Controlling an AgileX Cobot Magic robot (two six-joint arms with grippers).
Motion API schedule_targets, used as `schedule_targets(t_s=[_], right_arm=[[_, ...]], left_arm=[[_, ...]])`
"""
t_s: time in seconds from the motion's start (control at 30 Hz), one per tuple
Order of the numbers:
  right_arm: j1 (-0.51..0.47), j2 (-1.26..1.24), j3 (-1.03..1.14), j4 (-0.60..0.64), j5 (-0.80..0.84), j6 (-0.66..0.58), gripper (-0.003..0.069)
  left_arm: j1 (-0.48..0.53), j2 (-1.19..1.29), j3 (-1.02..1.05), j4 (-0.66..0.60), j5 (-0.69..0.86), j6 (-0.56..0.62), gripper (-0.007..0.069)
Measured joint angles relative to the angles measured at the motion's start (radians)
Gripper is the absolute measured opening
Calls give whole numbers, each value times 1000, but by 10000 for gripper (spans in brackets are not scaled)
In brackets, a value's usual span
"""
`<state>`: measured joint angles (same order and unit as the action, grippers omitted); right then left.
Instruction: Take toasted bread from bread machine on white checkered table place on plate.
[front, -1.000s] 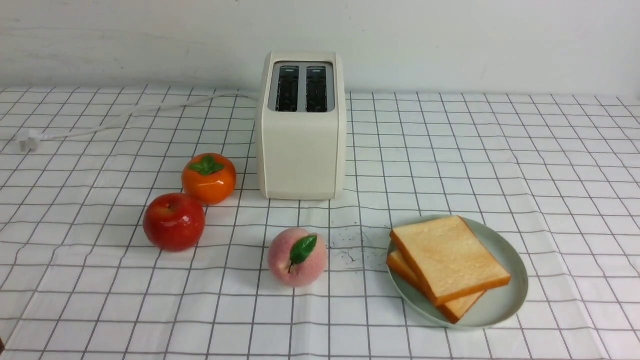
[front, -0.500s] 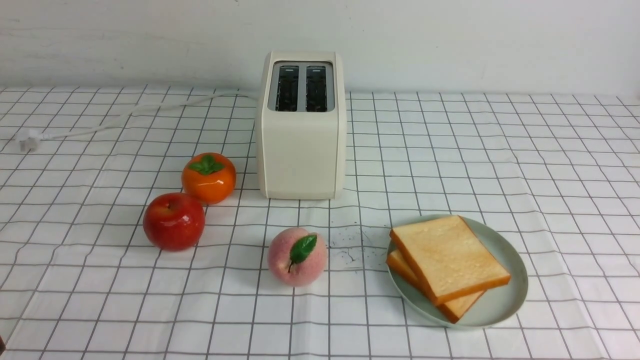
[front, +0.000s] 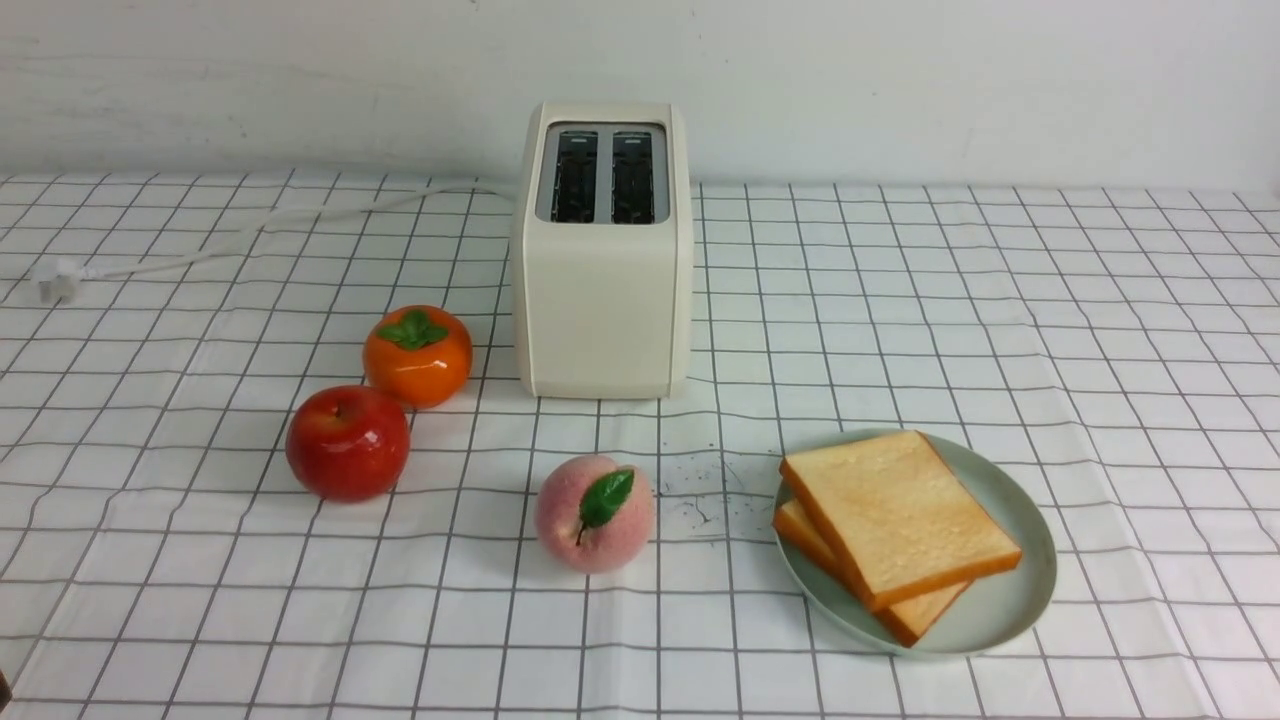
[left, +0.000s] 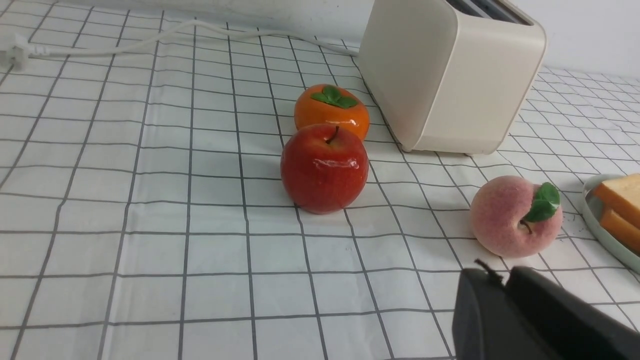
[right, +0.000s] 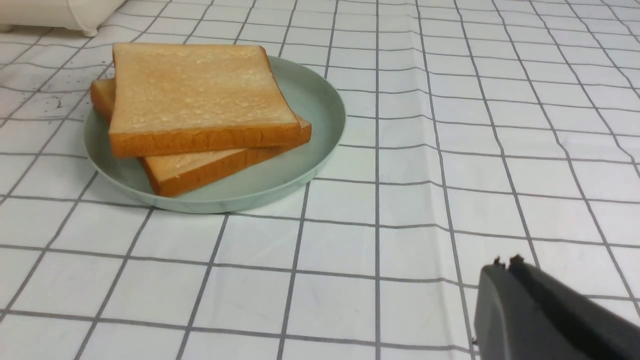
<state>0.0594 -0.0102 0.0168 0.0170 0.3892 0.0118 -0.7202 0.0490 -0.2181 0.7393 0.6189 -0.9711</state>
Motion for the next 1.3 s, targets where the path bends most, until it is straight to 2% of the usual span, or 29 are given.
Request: schedule_targets(t_s=[0.73, 0.87, 0.9, 0.93, 0.97, 1.1, 1.2, 1.23, 1.3], right_arm=[[0, 0, 0, 3, 0, -2, 3], [0, 0, 0, 3, 0, -2, 8], [0, 0, 0, 3, 0, -2, 10], [0, 0, 0, 3, 0, -2, 11], [0, 0, 0, 3, 0, -2, 11], [0, 0, 0, 3, 0, -3, 13], [0, 0, 0, 4, 0, -3, 14], [0, 0, 0, 4, 0, -3, 13], [0, 0, 0, 5, 0, -3, 15]], left_arm=[[0, 0, 0, 23, 1, 7, 71], [0, 0, 0, -33, -50, 18, 46], [0, 0, 1, -64, -81, 43, 27], [0, 0, 13, -156, -188, 152, -13], [0, 0, 19, -200, -236, 198, -13], [36, 0, 63, -416, -424, 544, -13], [105, -7, 81, -538, -497, 700, -13], [184, -19, 93, -628, -529, 806, -13], [293, -35, 108, -720, -564, 901, -13]])
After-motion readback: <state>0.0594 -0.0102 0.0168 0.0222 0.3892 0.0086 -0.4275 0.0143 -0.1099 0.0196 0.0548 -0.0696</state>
